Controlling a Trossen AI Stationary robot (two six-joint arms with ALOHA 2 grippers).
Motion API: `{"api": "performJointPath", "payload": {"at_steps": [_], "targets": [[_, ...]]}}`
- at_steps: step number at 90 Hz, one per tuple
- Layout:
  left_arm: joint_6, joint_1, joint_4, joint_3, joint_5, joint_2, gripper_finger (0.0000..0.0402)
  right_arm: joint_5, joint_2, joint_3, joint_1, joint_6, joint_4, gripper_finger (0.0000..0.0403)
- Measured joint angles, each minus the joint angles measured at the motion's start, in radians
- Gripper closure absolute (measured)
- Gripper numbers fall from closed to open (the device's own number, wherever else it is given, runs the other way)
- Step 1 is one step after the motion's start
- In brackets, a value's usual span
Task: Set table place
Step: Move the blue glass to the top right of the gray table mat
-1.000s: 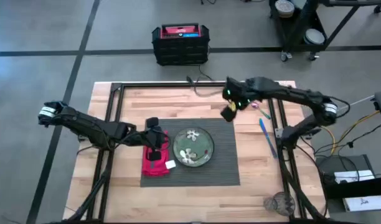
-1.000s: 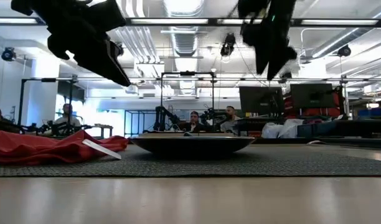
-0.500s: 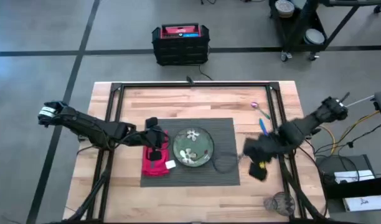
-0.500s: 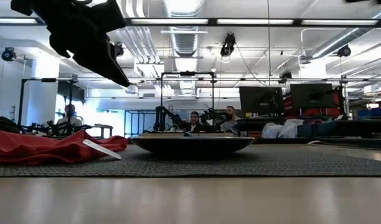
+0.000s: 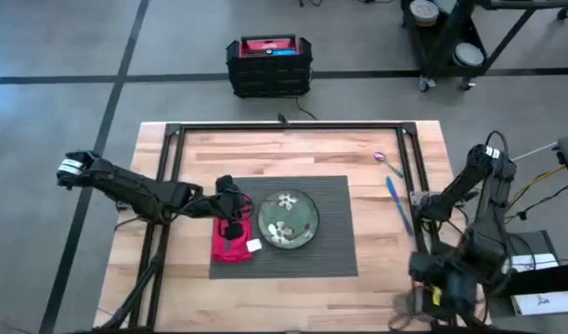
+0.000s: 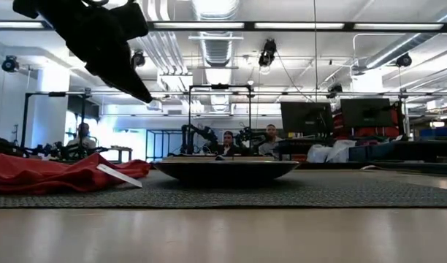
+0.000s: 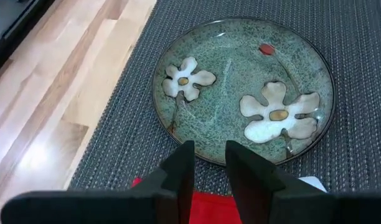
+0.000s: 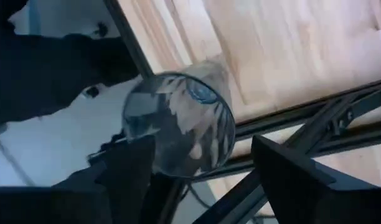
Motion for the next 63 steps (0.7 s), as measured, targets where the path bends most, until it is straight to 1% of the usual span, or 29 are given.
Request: {"api": "performJointPath", "payload": {"at_steps": [7, 19, 36, 46, 63], "targets": [[-0.016, 0.000, 0.000, 0.000, 0.000, 0.000, 0.0324, 0.056, 0.013, 0.000, 0.047, 0.008, -0.014, 0.0136], [-0.060, 0.000, 0.000, 0.000, 0.000, 0.000, 0.0324, 0.063, 0.046, 0.000, 0.085, 0.001, -0.053, 0.0127], [-0.088, 0.000, 0.000, 0.000, 0.000, 0.000, 0.0324, 0.065, 0.080, -0.001, 0.086, -0.061, -0.059, 0.0116], [-0.089, 0.000, 0.001, 0.000, 0.000, 0.000, 0.0324, 0.076, 0.101, -0.005, 0.085, -0.075, -0.091, 0.0112], [-0.090, 0.000, 0.004, 0.000, 0.000, 0.000, 0.0324, 0.091, 0.133, -0.036, 0.085, -0.078, -0.091, 0.0121]]}}
